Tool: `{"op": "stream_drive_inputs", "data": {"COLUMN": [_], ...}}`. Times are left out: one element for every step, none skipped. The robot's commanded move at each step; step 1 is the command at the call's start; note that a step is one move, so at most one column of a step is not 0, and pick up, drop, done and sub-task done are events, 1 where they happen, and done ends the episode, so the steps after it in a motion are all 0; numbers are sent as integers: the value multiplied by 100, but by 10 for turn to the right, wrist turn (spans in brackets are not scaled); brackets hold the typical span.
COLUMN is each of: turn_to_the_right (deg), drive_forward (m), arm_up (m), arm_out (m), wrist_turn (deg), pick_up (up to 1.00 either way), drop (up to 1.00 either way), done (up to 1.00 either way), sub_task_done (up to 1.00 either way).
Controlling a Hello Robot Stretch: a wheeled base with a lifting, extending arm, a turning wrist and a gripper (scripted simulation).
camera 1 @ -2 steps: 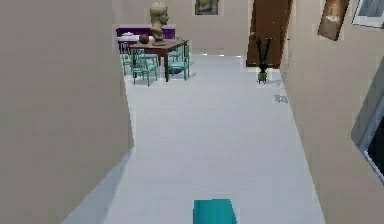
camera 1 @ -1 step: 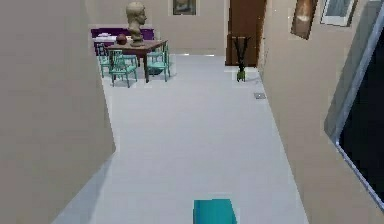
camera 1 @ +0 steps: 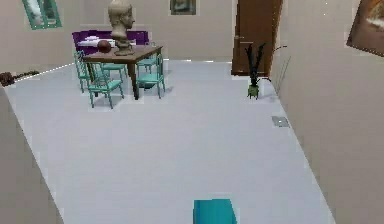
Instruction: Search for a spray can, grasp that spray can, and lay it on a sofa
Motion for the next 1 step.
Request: {"op": "stream_drive_inputs", "data": {"turn_to_the_right": [30], "drive_forward": [0], "arm_up": [0], "arm_out": [0], "wrist_turn": [0], "pick_up": [0], "drop": [0], "done": [0], "sub_task_done": [0]}}
